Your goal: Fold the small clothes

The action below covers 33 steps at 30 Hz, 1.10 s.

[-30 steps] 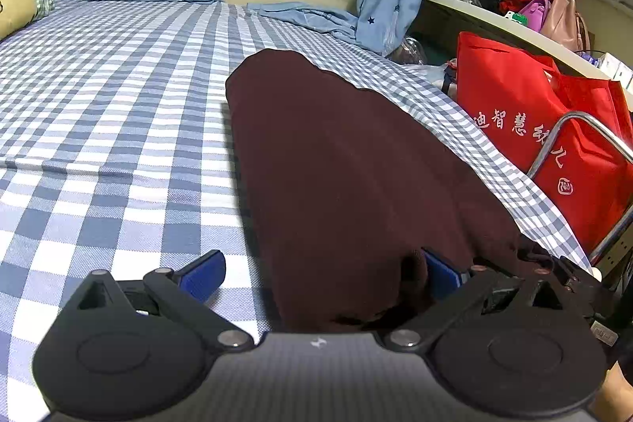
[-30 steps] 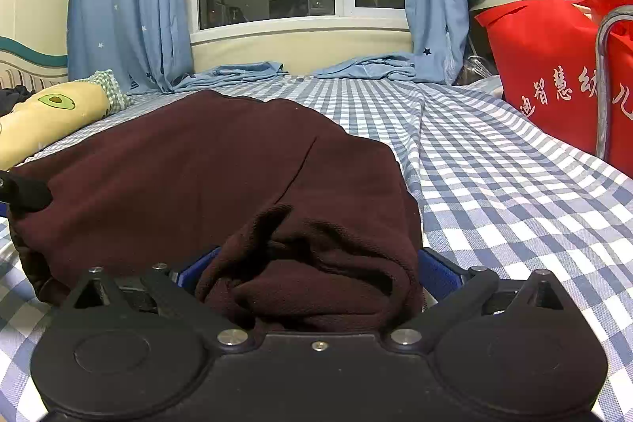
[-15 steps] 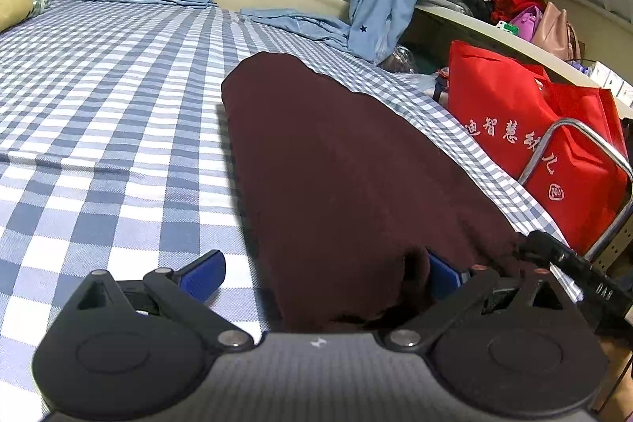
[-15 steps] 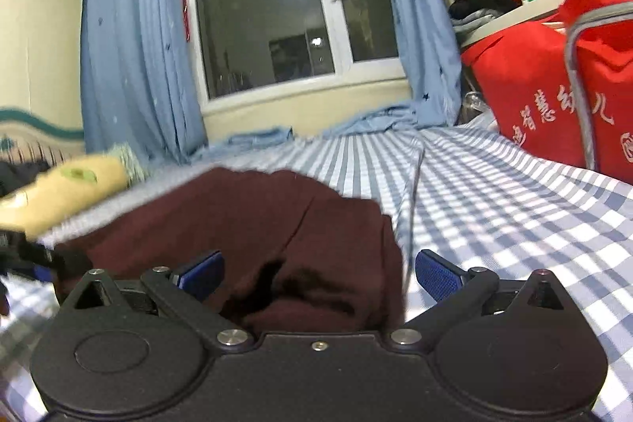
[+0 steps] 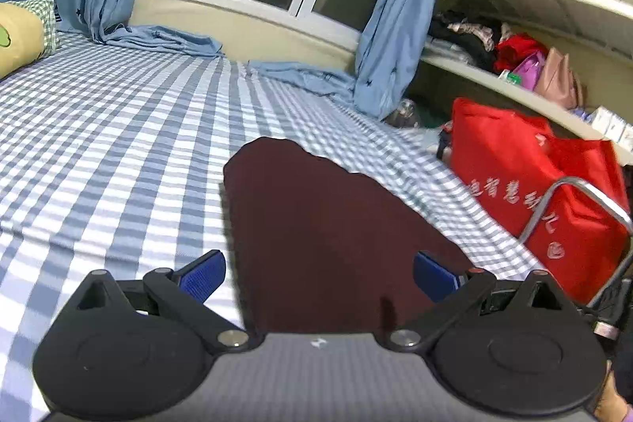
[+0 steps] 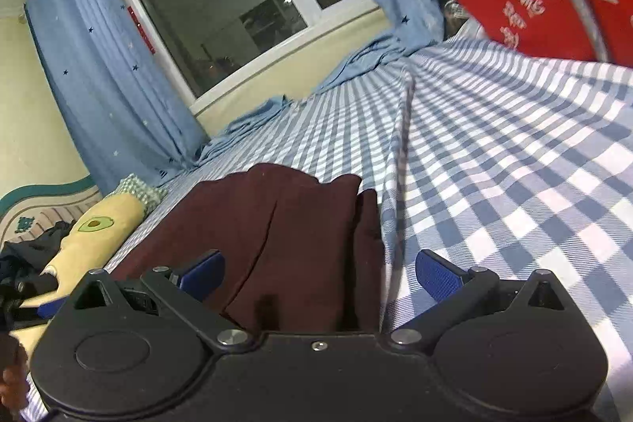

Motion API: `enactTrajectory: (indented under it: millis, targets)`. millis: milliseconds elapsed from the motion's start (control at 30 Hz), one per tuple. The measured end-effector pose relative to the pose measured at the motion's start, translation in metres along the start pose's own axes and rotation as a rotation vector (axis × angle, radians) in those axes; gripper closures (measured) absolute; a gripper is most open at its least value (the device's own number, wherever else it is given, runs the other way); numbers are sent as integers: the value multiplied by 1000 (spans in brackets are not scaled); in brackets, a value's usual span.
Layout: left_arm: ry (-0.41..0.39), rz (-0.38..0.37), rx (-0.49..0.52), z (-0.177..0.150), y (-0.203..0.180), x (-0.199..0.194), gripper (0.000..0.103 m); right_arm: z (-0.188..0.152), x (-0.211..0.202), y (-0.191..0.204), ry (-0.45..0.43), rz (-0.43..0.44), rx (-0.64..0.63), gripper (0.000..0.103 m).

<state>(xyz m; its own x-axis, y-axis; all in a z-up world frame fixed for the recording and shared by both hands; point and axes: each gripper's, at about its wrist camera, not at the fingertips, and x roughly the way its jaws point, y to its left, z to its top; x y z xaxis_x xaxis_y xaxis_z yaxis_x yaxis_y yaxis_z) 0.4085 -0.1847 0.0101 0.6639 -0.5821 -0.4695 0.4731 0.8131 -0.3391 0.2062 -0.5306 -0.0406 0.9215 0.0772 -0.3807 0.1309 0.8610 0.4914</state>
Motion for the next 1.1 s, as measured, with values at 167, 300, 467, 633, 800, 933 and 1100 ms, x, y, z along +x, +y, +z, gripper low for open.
enactTrajectory:
  millis: [167, 300, 467, 633, 800, 933, 1100]
  targets:
    - [103, -13, 49, 2, 11, 30, 1, 9, 11, 5, 13, 49, -80, 4]
    - [120, -48, 41, -3, 20, 36, 1, 26, 30, 15, 52, 71, -210, 4]
    - [128, -64, 40, -4, 23, 40, 1, 39, 53, 18, 70, 28, -295, 2]
    - [131, -62, 59, -7, 23, 46, 0, 34, 66, 4, 112, 44, -263, 2]
    - [135, -86, 12, -11, 28, 51, 0, 27, 63, 0, 96, 84, -263, 2]
    - [146, -130, -93, -19, 42, 57, 0, 24, 63, 1, 117, 89, -261, 2]
    - [167, -164, -214, -28, 56, 65, 0, 22, 72, 1, 191, 79, -230, 0]
